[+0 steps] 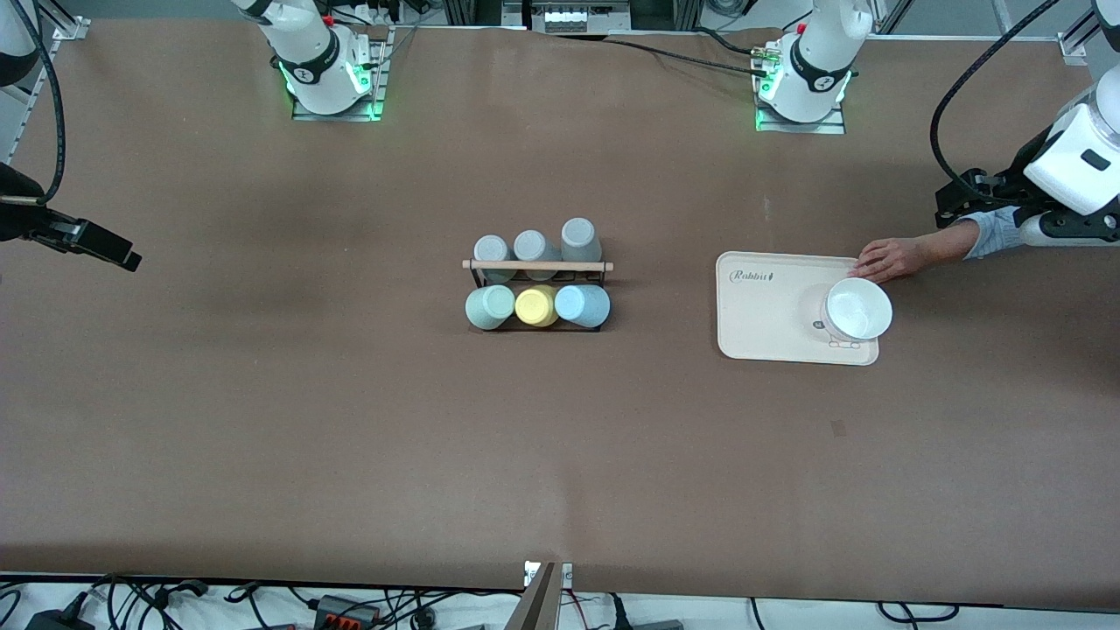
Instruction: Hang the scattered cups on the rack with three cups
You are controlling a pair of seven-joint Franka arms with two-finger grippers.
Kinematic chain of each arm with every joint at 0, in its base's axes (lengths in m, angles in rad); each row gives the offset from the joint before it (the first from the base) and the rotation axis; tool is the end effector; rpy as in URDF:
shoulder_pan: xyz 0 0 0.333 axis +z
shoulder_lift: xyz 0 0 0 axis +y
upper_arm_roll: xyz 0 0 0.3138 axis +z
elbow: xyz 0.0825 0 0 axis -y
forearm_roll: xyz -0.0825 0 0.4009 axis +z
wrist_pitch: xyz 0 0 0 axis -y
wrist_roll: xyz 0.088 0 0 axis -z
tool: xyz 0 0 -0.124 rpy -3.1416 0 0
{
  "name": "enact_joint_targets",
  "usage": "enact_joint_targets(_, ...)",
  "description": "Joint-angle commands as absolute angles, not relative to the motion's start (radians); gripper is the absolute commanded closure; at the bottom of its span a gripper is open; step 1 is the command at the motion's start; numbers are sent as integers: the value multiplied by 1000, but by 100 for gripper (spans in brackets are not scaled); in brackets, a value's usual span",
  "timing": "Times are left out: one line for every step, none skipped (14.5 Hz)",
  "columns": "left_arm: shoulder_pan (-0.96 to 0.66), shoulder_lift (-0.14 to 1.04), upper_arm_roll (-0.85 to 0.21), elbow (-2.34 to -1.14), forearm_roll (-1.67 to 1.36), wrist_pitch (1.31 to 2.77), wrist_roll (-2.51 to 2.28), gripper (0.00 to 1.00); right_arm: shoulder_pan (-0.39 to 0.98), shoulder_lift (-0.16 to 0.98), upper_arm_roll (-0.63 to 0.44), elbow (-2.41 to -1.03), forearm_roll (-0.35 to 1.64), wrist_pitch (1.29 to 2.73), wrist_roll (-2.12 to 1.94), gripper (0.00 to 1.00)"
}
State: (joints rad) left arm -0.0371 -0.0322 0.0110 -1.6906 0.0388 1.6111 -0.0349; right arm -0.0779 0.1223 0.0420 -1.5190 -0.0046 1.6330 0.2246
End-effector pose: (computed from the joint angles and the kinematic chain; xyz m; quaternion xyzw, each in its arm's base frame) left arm 0.5609 -0.0099 0.5685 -0.9995 -0.0032 0.0230 0.0199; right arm 0.6124 -0.0239 0.5638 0.9915 -0.1299 -0.0041 0.0001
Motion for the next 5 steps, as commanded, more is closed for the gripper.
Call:
enact_joint_targets(-32, -25, 14, -1666, 20, 1592, -11, 0, -98, 120, 61, -1511, -5, 1618, 207, 0)
enact_joint_targets(-32, -25, 14, -1666, 21, 1592, -11, 0, -100, 120, 61, -1511, -5, 1618, 203, 0)
enact_joint_targets(-32, -25, 14, -1667, 21, 1592, -11, 0, -100, 120, 61, -1511, -5, 1618, 202, 0)
enact_joint_targets(-32, -25, 14, -1666, 20, 1592, -11, 0, -100, 120, 61, -1511, -5, 1618, 202, 0)
enact_joint_targets(-32, -25, 14, -1666, 20, 1592, -11, 0, -100, 120, 61, -1511, -5, 1618, 202, 0)
